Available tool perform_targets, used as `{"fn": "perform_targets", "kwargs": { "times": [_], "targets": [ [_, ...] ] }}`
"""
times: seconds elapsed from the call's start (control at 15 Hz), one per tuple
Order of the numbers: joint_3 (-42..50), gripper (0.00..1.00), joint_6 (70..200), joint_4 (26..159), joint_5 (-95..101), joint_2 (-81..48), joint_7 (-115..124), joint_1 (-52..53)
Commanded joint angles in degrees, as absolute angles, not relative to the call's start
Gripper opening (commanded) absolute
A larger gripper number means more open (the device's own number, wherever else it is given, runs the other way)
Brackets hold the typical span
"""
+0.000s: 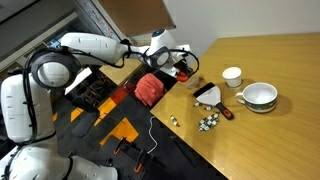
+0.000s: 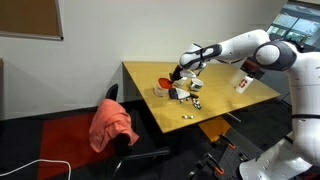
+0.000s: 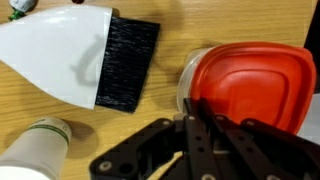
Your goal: Take the orange lid from the clear bowl and put it on the table then pour out the contents from bowl onto the table then put the bowl on the table and put the lid on the bowl
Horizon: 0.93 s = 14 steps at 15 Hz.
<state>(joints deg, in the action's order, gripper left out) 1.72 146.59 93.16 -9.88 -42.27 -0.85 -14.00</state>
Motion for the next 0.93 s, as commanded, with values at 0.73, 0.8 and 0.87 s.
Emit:
{"fn": "perform_targets", "kwargs": {
  "times": [0.73, 0.8, 0.87],
  "targets": [
    [1.5, 0.02, 136.7, 80.0, -11.0, -50.1, -0.5, -14.7],
    [1.6, 0.02, 136.7, 79.4, -10.9, -50.6, -0.4, -14.6],
    [1.7, 0.02, 136.5, 78.7, -10.8, -51.1, -0.3, -14.6]
  ]
}}
